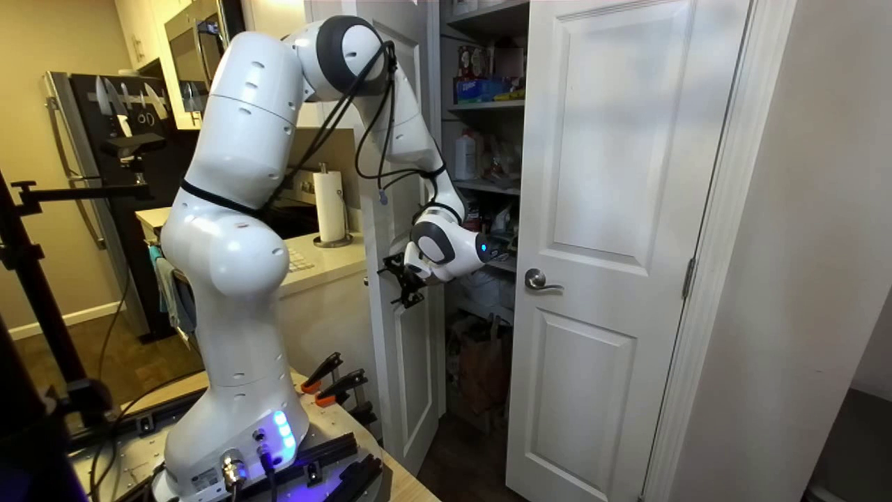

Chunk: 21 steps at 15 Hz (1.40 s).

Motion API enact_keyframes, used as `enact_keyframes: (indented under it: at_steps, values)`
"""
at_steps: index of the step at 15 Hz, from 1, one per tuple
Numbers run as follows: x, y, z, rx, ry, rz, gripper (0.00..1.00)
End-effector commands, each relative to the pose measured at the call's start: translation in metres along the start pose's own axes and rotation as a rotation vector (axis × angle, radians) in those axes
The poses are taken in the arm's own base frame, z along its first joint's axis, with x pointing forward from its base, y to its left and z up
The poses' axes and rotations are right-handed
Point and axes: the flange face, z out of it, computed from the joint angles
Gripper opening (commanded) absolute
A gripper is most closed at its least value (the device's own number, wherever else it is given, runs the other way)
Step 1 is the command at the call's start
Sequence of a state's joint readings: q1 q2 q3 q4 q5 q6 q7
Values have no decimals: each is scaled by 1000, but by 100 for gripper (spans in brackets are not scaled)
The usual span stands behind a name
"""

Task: Open the door on the left

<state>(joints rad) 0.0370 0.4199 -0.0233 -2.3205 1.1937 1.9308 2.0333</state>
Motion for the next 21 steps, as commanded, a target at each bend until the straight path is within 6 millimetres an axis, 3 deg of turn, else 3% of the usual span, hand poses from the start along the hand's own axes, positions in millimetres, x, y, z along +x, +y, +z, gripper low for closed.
enact_keyframes:
  at_steps: [1, 12, 21]
  values:
    - [3, 8, -5, -84, -23, -19, 100]
    - [1, 30, 14, -161, 43, -28, 100]
    - [-12, 55, 59, -137, 167, -70, 100]
